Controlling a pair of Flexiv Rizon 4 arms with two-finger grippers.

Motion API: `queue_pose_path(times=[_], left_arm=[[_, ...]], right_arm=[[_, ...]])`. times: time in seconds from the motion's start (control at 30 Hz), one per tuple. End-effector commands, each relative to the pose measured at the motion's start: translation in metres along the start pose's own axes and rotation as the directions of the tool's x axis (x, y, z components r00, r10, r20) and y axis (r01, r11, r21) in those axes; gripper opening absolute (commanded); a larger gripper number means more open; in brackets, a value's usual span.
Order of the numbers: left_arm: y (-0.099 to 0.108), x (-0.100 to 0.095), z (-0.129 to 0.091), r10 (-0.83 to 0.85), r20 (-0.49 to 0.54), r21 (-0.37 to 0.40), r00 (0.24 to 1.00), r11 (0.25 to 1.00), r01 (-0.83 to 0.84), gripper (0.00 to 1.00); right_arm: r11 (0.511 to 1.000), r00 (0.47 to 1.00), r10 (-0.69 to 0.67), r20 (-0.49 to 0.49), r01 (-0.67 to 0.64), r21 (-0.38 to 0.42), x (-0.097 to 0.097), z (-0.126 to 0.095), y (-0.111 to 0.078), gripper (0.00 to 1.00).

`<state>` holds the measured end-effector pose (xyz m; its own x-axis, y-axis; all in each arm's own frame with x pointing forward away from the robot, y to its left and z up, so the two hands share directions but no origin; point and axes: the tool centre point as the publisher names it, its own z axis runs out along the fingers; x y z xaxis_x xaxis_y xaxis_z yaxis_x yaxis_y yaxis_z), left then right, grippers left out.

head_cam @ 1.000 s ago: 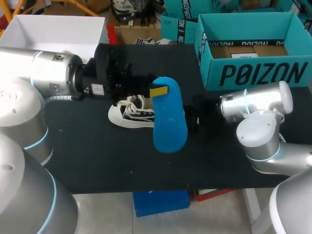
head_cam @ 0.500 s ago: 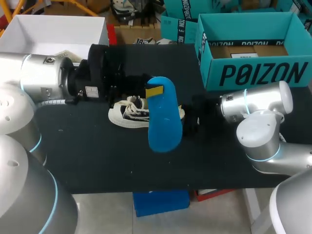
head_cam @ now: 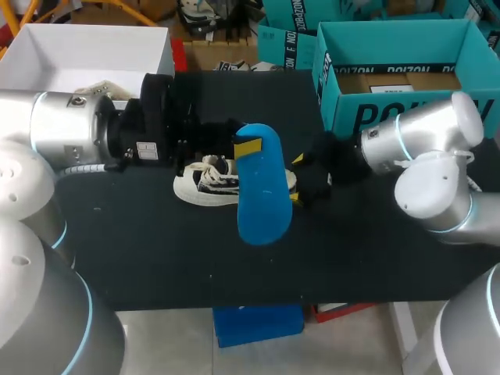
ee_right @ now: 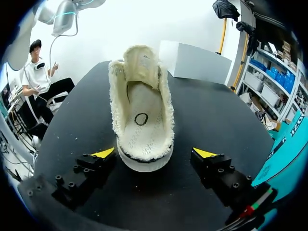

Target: Take the shoe out of the shoebox, open the shoe tongue, remove and reinsert the insole, then place the shoe into the shoebox

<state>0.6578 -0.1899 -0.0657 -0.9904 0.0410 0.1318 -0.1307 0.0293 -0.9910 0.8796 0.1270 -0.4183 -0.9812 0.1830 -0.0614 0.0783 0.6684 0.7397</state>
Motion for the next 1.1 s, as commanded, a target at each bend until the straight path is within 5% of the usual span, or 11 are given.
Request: queue_pose_path(times=[0.03,0.43,0.73,1.1], left_arm=[[0.001,0.002,0.002,0.000,0.010,0.001,1.000,1.000,0.000,0.00],[0.001,0.002,0.002,0.000,0.010,0.001,1.000,1.000,0.000,0.00],[0.001,0.002,0.002,0.000,0.010,0.001,1.000,1.000,0.000,0.00],[0.001,0.002,0.002,0.000,0.010,0.001,1.000,1.000,0.000,0.00]], right_arm=[[0.979,0.998,-0.010,-0.054,0.021,0.204,-0.007,-0.016,0.010,1.00],[0.862,0.991,-0.084,-0.106,0.126,0.491,-0.015,-0.041,0.031,1.00],[0.671,0.976,-0.184,-0.114,0.210,0.711,-0.013,-0.044,0.054,1.00],[0.537,0.962,-0.244,-0.125,0.241,0.809,-0.013,-0.036,0.068,1.00]])
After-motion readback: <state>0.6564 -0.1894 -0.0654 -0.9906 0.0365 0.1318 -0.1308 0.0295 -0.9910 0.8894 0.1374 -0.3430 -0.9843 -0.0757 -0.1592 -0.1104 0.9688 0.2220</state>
